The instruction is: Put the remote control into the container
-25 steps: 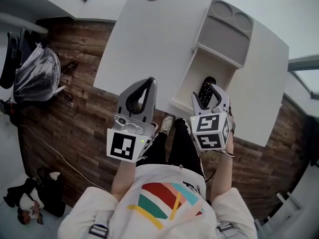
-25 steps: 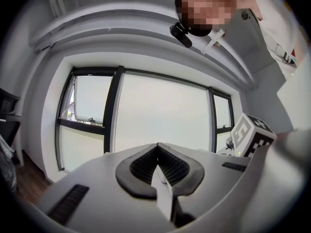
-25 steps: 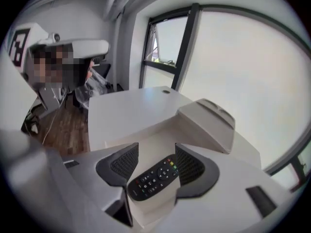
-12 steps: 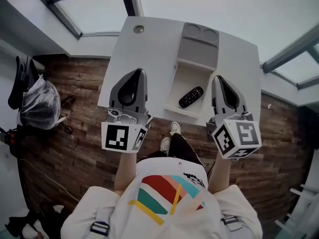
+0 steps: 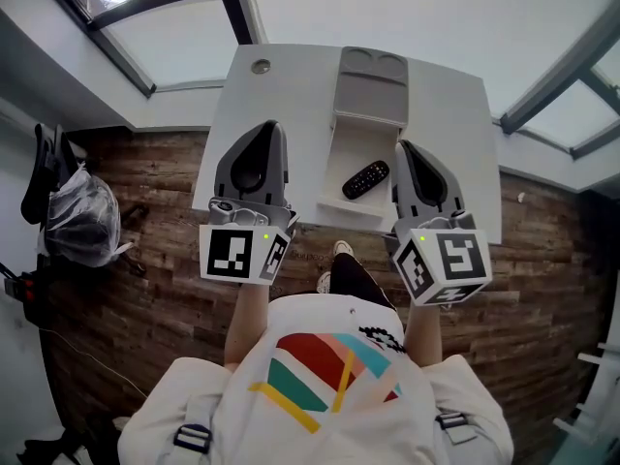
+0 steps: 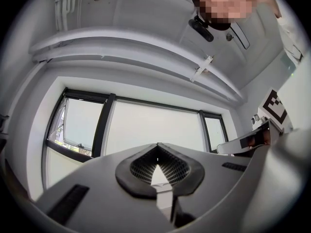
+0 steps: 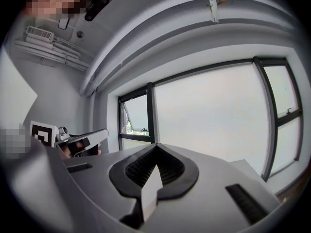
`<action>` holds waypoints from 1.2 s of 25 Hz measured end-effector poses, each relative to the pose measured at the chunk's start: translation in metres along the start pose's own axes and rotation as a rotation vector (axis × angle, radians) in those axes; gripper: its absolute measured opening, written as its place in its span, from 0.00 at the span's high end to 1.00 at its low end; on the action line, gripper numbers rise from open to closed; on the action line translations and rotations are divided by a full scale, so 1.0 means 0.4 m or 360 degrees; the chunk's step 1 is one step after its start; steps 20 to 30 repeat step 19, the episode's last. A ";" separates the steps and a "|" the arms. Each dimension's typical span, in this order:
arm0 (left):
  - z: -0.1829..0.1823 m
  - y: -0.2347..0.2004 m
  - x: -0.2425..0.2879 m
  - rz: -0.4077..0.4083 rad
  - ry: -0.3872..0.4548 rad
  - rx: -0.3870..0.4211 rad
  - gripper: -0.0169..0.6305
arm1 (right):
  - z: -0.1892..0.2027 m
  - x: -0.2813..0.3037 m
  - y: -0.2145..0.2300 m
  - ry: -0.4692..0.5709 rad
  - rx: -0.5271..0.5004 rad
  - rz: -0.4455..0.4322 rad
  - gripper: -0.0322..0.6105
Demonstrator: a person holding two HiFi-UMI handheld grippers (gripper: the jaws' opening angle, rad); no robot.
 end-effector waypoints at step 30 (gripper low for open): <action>-0.012 0.003 0.004 0.0023 0.0026 -0.0014 0.96 | -0.006 -0.012 -0.007 0.0006 -0.0079 0.0034 0.95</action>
Point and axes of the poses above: the fingertips, and each gripper's own axes: x forward along the fingers, y to its right, z out of its underside, the point moved 1 cm from there along -x, backward along the fingers, and after that the axes turned 6 degrees about x, right-handed, at the moved point
